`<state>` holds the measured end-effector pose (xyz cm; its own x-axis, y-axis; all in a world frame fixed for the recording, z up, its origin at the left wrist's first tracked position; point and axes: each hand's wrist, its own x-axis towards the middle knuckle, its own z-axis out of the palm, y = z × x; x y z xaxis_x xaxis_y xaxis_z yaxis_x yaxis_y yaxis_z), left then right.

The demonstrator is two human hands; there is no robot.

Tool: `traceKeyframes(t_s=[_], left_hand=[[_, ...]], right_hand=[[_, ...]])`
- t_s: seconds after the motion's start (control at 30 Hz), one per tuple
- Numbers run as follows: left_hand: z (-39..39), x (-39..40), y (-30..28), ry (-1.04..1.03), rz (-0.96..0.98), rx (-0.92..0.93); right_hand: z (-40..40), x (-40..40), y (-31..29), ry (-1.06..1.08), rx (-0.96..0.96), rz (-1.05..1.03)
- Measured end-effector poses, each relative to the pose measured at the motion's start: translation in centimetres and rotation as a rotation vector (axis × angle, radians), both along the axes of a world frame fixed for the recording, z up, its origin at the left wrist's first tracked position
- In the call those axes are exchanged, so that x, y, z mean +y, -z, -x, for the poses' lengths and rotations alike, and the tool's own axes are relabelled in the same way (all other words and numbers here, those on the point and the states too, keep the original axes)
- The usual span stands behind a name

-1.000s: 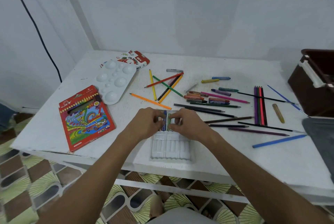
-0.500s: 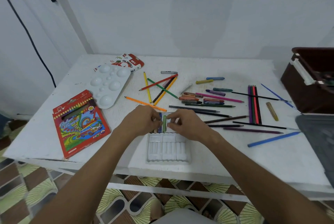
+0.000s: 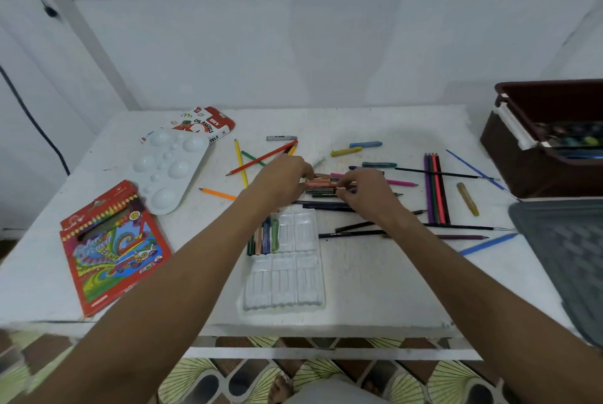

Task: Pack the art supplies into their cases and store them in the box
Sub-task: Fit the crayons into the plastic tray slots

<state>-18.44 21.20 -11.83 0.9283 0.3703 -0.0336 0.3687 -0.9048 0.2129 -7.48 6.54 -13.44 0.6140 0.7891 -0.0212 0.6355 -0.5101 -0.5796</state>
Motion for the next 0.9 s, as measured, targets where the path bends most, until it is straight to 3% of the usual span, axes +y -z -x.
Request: traceKeyframes(t_s=[0.27, 0.5, 0.7, 0.9], left_hand=[[-1.2, 0.3, 0.5, 0.057, -0.097, 0.146], [-1.1, 0.2, 0.7, 0.073, -0.107, 0.154], [0.0, 0.0, -0.1, -0.004, 0.017, 0.018], [3.7, -1.4, -2.2, -0.155, 0.190, -0.166]], right_hand=[[-1.0, 1.2, 0.1, -0.140, -0.118, 0.204], [-1.6, 1.6, -0.2, -0.214, -0.038, 0.268], [-1.9, 0.8, -1.2, -0.162, 0.153, 0.083], [-0.5, -0.1, -3.0, -0.092, 0.529, -0.183]])
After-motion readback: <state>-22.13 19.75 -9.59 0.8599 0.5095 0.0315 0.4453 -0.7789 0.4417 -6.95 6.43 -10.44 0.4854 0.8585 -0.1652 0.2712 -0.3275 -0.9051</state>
